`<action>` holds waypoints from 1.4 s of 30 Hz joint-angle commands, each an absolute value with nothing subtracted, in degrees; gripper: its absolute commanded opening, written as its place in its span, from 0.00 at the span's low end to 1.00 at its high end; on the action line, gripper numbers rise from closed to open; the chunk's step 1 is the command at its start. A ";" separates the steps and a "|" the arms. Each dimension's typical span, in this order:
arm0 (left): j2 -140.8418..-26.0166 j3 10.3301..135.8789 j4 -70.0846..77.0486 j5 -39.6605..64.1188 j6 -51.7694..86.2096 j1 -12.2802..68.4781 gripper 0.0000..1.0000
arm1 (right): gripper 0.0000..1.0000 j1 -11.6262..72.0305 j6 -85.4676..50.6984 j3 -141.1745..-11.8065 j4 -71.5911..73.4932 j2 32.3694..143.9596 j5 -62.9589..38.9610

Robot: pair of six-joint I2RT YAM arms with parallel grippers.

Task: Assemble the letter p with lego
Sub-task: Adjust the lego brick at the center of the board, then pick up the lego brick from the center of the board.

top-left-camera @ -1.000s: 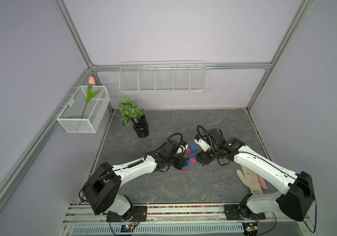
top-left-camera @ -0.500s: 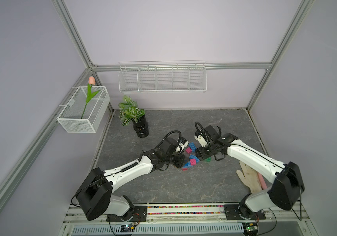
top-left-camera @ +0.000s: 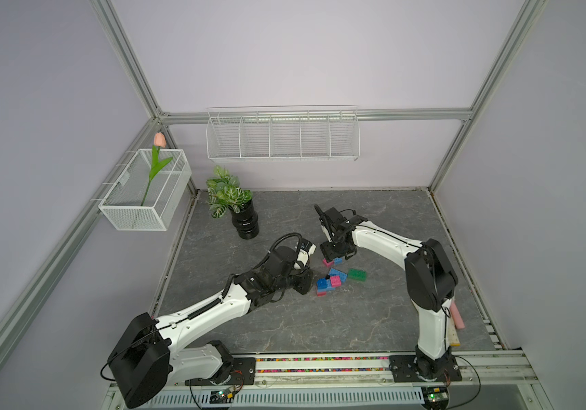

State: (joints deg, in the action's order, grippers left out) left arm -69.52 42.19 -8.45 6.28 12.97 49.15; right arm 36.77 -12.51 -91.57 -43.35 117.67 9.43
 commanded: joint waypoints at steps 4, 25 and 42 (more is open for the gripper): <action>-68.97 41.48 -8.08 2.90 12.64 48.57 0.47 | 0.70 34.99 -14.50 -98.69 -44.47 124.22 11.72; -72.66 41.80 -7.03 4.32 12.97 48.01 0.44 | 0.54 32.80 -15.29 -90.57 -42.37 121.91 12.75; -73.55 41.84 -6.68 4.40 12.85 48.01 0.44 | 0.48 32.81 -16.36 -87.57 -42.01 117.31 11.26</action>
